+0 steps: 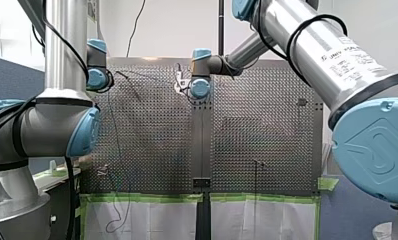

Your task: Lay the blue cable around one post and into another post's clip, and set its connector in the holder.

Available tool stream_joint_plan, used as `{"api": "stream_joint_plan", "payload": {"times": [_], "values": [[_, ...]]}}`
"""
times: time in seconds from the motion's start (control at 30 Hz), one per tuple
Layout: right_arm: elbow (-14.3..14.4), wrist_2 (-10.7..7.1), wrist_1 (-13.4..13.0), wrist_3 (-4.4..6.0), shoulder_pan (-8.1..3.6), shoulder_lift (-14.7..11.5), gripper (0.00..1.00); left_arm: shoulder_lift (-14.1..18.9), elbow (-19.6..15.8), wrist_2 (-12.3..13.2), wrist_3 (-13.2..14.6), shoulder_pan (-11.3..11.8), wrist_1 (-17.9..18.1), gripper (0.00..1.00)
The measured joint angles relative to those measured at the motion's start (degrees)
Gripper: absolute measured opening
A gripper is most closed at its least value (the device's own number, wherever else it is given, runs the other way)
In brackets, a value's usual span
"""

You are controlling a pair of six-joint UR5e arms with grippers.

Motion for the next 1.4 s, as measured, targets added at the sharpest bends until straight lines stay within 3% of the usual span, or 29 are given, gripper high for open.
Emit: {"api": "stream_joint_plan", "payload": {"times": [0.53,0.9,1.17,1.4], "values": [[9.3,1.91,-9.3,0.28,-2.45,0.1,0.02,-0.1,-0.7,-0.4,-1.2,-1.4,0.5,1.0],[15.6,7.62,-15.6,0.73,-4.66,0.1,0.02,-0.1,-0.8,-0.5,-2.4,-1.8,1.4,1.0],[20.2,11.45,-20.2,1.29,-5.28,0.3,0.02,-0.1,-0.8,-0.5,-2.4,-1.8,1.4,1.0],[24.6,14.14,-24.5,2.5,-6.07,3.3,0.02,-0.1,-0.8,-0.5,-2.5,-1.8,1.4,1.0]]}}
